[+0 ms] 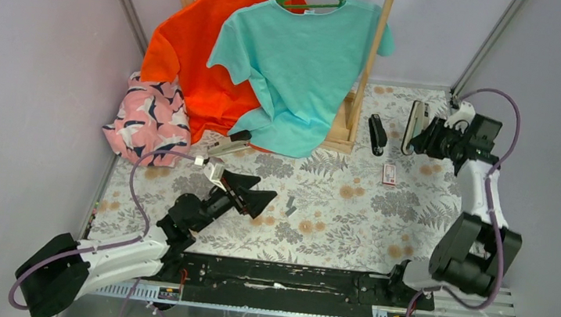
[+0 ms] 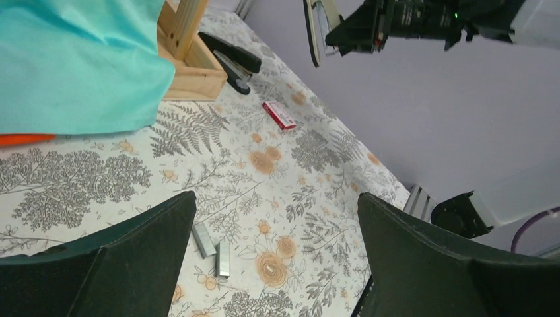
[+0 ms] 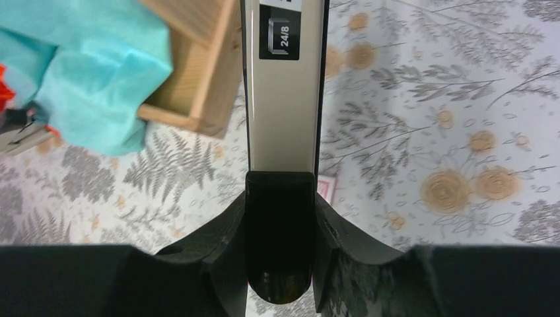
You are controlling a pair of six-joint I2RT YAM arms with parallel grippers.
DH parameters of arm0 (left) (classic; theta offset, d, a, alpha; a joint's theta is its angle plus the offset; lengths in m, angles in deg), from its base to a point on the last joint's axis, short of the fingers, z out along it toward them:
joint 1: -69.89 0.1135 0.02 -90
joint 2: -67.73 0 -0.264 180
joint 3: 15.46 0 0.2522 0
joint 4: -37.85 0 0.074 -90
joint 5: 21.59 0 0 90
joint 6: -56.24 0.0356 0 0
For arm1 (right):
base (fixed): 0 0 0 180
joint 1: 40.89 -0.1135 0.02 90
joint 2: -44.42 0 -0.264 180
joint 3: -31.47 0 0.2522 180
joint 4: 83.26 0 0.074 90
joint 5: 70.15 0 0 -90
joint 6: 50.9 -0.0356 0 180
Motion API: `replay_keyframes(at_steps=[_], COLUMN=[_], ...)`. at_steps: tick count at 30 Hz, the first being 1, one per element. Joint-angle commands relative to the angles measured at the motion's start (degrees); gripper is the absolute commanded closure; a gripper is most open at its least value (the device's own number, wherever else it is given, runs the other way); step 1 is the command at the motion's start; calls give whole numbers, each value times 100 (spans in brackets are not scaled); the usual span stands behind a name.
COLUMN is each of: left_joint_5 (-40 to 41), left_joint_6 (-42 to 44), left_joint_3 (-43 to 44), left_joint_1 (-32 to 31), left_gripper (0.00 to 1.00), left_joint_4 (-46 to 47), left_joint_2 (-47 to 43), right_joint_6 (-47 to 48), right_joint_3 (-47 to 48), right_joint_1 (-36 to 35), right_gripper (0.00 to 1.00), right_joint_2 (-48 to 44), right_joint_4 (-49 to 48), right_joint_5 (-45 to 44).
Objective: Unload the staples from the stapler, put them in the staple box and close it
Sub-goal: Place the staple at the center of the board.
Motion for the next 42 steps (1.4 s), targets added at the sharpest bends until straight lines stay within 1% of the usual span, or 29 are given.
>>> replay_keyframes(at_steps=[1, 7, 11, 14, 17, 20, 24, 26, 31, 34, 36, 38, 42], left_joint_5=[-93, -112, -113, -84, -62, -70, -71, -67, -67, -80, -94, -145, -226], left_joint_6=[34, -57, -61, -60, -47, -60, -78, -93, -104, -125, -135, -152, -196], left_joint_3=[91, 101, 86, 67, 45, 32, 7, -2, -12, -16, -8, -17, -59], left_joint_1=[54, 46, 49, 54, 50, 50, 53, 52, 55, 55, 51, 54, 55], left_gripper=[0, 0, 0, 0, 0, 0, 0, 0, 0, 0, 0, 0, 0], left_joint_4=[35, 118, 81, 46, 32, 21, 21, 14, 4, -3, -3, 17, 51], left_joint_2=[154, 262, 225, 172, 140, 128, 101, 94, 87, 88, 82, 50, -125], right_joint_6=[306, 684, 793, 890, 966, 1027, 1064, 1046, 1023, 987, 942, 870, 628], right_joint_3=[1161, 2035, 2762, 3220, 3390, 3490, 3628, 3642, 3813, 3796, 3684, 3418, 2849], right_joint_1=[-60, -524, -755, -961, -1131, -1268, -1343, -1353, -1353, -1353, -1345, -1332, -1238], right_gripper=[100, 100, 100, 98, 98, 94, 90, 84, 57, 38, 30, 28, 28], right_joint_2=[666, 1781, 2613, 3054, 3357, 3577, 3853, 3985, 4057, 3885, 3633, 3291, 2416], right_joint_4=[27, 527, 1088, 1394, 1461, 1475, 1540, 1578, 1729, 1814, 1743, 1628, 1367], right_joint_5=[-393, -1240, -1602, -1888, -2179, -2511, -2693, -2747, -2612, -2489, -2386, -2275, -1909])
